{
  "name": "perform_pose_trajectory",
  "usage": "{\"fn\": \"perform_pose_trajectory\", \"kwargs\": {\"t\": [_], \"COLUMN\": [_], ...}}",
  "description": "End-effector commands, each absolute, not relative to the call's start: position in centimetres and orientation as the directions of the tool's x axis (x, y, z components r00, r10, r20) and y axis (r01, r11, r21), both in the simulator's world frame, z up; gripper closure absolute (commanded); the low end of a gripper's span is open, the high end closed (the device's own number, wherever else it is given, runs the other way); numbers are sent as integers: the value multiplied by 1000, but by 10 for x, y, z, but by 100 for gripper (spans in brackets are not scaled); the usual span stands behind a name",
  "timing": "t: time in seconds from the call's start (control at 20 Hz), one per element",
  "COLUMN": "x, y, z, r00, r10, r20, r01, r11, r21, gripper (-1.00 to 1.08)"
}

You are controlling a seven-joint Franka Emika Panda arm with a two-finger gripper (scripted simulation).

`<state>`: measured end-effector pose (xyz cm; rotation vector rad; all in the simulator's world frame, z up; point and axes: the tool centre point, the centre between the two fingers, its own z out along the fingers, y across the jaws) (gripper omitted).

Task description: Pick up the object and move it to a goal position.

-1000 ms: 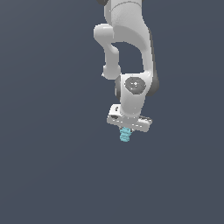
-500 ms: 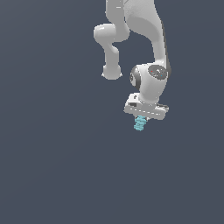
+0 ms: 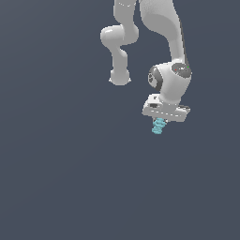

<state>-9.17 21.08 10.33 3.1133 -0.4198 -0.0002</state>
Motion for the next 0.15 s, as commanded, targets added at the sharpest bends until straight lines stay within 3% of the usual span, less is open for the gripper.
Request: {"fn": "perform_pose_trajectory", "kwargs": {"t": [0.0, 0.1], "x": [-94, -94], "y": [215, 215], "z": [104, 104], "r00": [964, 964], "r10": [-267, -267], "r20": [0, 0], "r01": [-267, -267], "r11": [-964, -964], "r21": [0, 0], "gripper": [108, 108]}}
